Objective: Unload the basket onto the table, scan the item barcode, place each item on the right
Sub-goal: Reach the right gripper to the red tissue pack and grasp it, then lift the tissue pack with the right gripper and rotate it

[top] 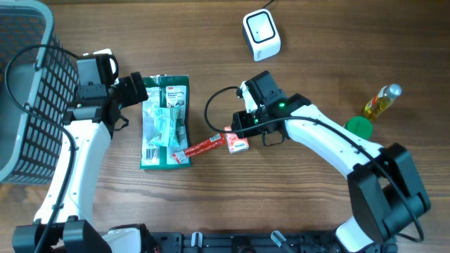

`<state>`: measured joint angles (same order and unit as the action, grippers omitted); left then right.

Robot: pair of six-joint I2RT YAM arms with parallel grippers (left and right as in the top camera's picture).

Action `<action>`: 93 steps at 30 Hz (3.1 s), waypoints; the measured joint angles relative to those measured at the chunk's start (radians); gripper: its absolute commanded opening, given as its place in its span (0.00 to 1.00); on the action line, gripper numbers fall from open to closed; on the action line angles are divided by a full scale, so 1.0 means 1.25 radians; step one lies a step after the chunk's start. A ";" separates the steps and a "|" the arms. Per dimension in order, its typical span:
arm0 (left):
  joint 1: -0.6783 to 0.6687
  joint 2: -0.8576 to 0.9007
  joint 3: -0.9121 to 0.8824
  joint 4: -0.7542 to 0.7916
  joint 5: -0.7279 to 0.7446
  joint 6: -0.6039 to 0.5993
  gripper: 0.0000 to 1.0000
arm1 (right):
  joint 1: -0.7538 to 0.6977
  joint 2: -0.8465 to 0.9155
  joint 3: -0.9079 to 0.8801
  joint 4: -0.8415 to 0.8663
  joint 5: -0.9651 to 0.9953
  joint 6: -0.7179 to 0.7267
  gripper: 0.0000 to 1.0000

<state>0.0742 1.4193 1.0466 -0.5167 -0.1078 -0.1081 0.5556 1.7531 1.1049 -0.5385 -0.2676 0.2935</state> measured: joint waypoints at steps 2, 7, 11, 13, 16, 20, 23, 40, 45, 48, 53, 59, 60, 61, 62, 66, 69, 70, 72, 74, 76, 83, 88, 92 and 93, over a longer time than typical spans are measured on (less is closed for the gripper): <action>0.000 0.000 0.000 0.000 0.000 0.000 1.00 | 0.000 0.013 -0.002 -0.002 0.000 0.000 0.44; 0.000 0.000 0.000 0.000 0.000 0.000 1.00 | 0.000 0.030 -0.003 -0.018 0.000 0.010 0.41; 0.000 0.000 0.000 0.000 0.000 0.000 1.00 | 0.000 0.049 -0.003 -0.026 0.000 0.013 0.42; 0.000 0.000 0.000 0.000 0.000 0.000 1.00 | 0.000 0.058 -0.003 -0.034 0.000 0.023 0.41; 0.000 0.000 0.000 0.000 0.000 0.000 1.00 | 0.000 0.067 -0.003 -0.041 0.000 0.050 0.40; 0.000 0.000 0.000 0.000 0.000 0.000 1.00 | 0.000 0.069 -0.004 -0.042 0.000 0.082 0.41; 0.000 0.000 0.000 0.000 0.000 0.000 1.00 | 0.000 0.070 -0.004 -0.042 0.000 0.089 0.40; 0.000 0.000 0.000 0.000 0.000 0.000 1.00 | -0.001 0.103 -0.004 -0.014 -0.032 0.137 0.13; 0.000 0.000 0.000 0.000 0.000 0.000 1.00 | -0.003 0.103 -0.004 -0.015 -0.041 0.157 0.04; 0.000 0.000 0.000 0.000 0.000 0.000 1.00 | -0.018 0.103 -0.002 -0.024 -0.065 0.146 0.04; 0.000 0.000 0.000 0.000 0.000 0.000 1.00 | -0.115 0.096 -0.002 -0.049 -0.252 0.038 0.04; 0.000 0.000 0.000 0.000 0.000 0.000 1.00 | -0.296 0.016 -0.002 -0.168 -0.638 -0.213 0.04; 0.000 0.000 0.000 0.001 0.000 0.000 1.00 | -0.313 0.011 -0.002 -0.201 -0.681 -0.252 0.04; 0.000 0.000 0.000 -0.001 0.000 0.000 1.00 | -0.326 0.009 -0.002 -0.234 -0.718 -0.296 0.04; 0.000 0.000 0.000 0.000 0.000 0.000 1.00 | -0.336 0.009 -0.002 -0.266 -0.752 -0.342 0.04; 0.000 0.000 0.000 0.000 0.000 0.000 1.00 | -0.343 0.009 -0.002 -0.331 -0.820 -0.442 0.04; 0.000 0.000 0.000 0.000 0.000 0.000 1.00 | -0.343 0.009 -0.002 -0.338 -0.878 -0.483 0.04; 0.000 0.000 0.000 0.000 0.000 0.000 1.00 | -0.343 0.009 -0.002 -0.338 -0.890 -0.488 0.04; 0.000 0.000 0.000 0.000 0.000 0.000 1.00 | -0.343 0.009 -0.002 -0.339 -0.905 -0.494 0.04; 0.000 0.000 0.000 0.000 0.000 0.000 1.00 | -0.343 0.009 -0.002 -0.341 -0.910 -0.497 0.04; 0.000 0.000 0.000 0.000 0.000 0.000 1.00 | -0.343 0.009 -0.002 -0.341 -0.901 -0.497 0.05; 0.000 0.000 0.000 0.000 0.000 0.000 1.00 | -0.343 0.009 -0.002 -0.341 -0.871 -0.493 0.05; 0.000 0.000 0.000 0.000 0.000 0.000 1.00 | -0.343 0.009 -0.002 -0.341 -0.868 -0.493 0.05; 0.000 0.000 0.000 0.000 0.000 0.000 1.00 | -0.343 0.009 -0.002 -0.341 -0.867 -0.493 0.06; 0.000 0.000 0.000 0.000 0.000 0.000 1.00 | -0.343 0.009 -0.002 -0.341 -0.865 -0.493 0.06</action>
<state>0.0742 1.4193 1.0466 -0.5167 -0.1078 -0.1085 0.1272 1.7649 1.1023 -0.9642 -1.3495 -0.3229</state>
